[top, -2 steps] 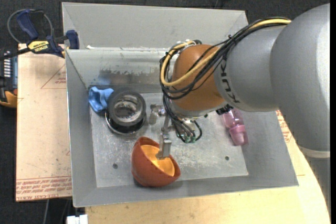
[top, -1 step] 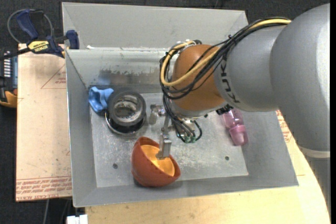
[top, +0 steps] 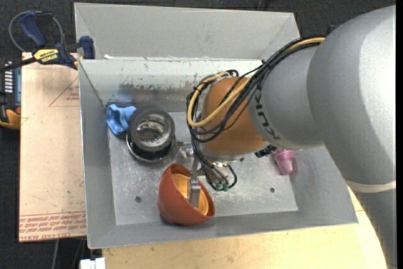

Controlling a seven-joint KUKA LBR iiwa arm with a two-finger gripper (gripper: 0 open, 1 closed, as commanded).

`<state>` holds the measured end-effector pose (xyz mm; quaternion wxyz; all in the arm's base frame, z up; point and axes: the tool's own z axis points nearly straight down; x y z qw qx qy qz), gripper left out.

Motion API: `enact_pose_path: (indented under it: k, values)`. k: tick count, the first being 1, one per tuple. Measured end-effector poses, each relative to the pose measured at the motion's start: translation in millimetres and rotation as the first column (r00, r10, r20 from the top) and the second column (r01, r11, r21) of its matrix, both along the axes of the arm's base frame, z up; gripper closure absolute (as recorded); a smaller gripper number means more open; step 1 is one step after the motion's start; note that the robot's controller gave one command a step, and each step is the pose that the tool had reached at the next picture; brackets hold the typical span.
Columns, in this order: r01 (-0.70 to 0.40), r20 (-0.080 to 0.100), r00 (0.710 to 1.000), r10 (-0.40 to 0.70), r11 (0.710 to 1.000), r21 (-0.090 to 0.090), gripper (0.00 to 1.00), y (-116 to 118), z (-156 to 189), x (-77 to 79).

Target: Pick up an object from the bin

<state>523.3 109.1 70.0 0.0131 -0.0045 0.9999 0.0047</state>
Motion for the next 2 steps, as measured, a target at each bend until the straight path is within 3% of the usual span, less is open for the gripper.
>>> enact_pose_path:
  k: [1, 2]
  values:
    - [-0.094, 0.011, 0.995, 0.094, 0.996, -0.004, 0.00, 33, 1, -18.1]
    - [0.015, 0.007, 1.000, -0.015, 1.000, 0.002, 1.00, -9, 1, 2.8]
